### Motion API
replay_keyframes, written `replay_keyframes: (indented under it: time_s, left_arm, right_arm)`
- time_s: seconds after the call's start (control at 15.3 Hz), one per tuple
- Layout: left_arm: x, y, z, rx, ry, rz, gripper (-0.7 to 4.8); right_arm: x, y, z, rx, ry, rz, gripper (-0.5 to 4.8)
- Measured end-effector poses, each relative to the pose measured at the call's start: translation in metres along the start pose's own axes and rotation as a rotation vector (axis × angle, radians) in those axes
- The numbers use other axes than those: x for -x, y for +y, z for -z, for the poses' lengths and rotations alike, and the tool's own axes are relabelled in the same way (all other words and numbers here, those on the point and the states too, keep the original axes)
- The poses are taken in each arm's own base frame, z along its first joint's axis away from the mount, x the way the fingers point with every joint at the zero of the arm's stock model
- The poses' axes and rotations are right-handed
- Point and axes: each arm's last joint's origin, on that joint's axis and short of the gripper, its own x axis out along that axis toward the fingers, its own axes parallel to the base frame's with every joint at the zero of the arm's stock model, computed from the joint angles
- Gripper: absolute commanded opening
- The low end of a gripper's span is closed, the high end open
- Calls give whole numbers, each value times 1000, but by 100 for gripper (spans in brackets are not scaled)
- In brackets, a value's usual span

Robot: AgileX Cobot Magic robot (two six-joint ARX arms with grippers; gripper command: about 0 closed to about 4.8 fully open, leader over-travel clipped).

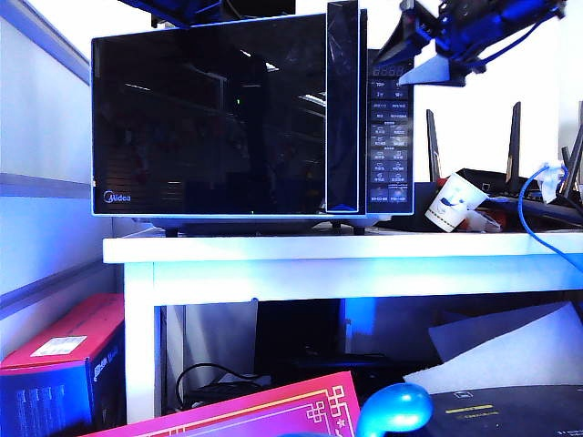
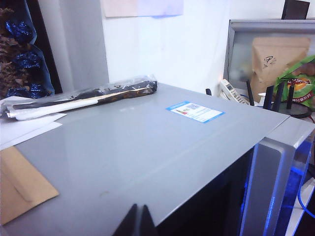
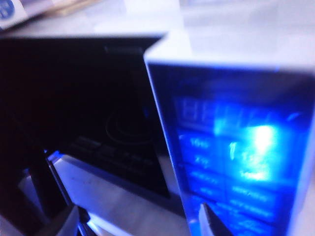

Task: Open the microwave door, place the box of snacks from the top of the microwave inside, then close the microwave door.

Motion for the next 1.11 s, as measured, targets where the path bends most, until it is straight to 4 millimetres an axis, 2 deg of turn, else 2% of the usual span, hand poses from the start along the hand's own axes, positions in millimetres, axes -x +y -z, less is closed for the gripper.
replay_keyframes:
  time_s: [0.13,0.39,0.65,0.78,0.98,1.11]
  left_arm:
    - [0,0,0,0,0,7,-6]
    - [2,-2,-3,24,0,47,-6]
    - [14,-7,-17,57,15,53,-6]
    - [29,-12,-41,35,-37,52,-6]
    - [34,-14,-38,75,48,56,-6]
    - [41,-18,-44,75,66,65,-6]
  right_arm:
    - [-7,13,0,15,-3,-67,323]
    - [-12,27,0,28,7,-220,323]
    - [-10,32,1,29,28,-397,323]
    - [-9,35,1,2,45,-488,322]
    - [-9,39,1,-36,67,-568,323]
    - [-14,51,3,-39,80,-617,323]
